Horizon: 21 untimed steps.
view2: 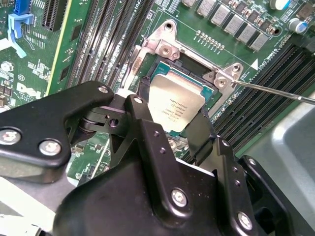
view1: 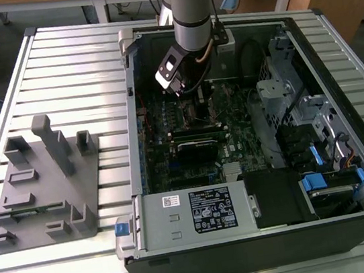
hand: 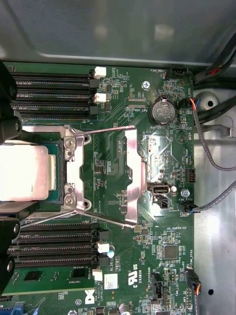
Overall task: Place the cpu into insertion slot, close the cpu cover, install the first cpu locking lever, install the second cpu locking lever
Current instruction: 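Place the cpu into insertion slot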
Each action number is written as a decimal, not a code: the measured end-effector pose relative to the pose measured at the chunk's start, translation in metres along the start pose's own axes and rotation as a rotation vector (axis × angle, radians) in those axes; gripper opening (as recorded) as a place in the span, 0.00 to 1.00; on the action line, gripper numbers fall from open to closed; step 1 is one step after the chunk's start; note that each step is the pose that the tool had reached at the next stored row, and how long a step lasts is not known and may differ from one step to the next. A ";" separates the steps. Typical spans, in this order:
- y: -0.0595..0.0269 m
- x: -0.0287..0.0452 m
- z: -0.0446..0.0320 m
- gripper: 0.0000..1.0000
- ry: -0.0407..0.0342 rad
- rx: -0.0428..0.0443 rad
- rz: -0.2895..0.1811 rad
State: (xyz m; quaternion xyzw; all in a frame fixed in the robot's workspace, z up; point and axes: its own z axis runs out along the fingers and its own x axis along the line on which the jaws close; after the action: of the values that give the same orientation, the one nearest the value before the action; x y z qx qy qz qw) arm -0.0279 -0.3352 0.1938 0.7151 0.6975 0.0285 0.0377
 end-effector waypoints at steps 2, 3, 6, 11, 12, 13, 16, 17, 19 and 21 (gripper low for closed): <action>0.0000 0.0000 0.0000 0.54 0.0001 -0.0041 0.000; 0.0000 0.0000 0.0000 0.54 0.0001 -0.0056 0.000; 0.0001 0.0000 0.0001 0.54 0.0001 -0.0073 0.000; -0.0003 -0.0001 0.0016 0.54 -0.0002 -0.0082 0.000; -0.0004 -0.0001 0.0019 0.54 -0.0005 -0.0082 0.000; -0.0006 -0.0001 0.0023 0.54 -0.0007 -0.0083 0.000; -0.0008 0.0000 0.0030 0.54 -0.0002 -0.0088 0.000; -0.0008 0.0000 0.0032 0.54 0.0001 -0.0090 0.000; -0.0008 0.0000 0.0032 0.54 0.0000 -0.0089 0.000; -0.0008 0.0000 0.0032 0.54 0.0000 -0.0089 0.000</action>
State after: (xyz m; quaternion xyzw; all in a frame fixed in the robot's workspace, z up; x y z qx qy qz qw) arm -0.0284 -0.3353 0.1905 0.7148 0.6974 0.0316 0.0408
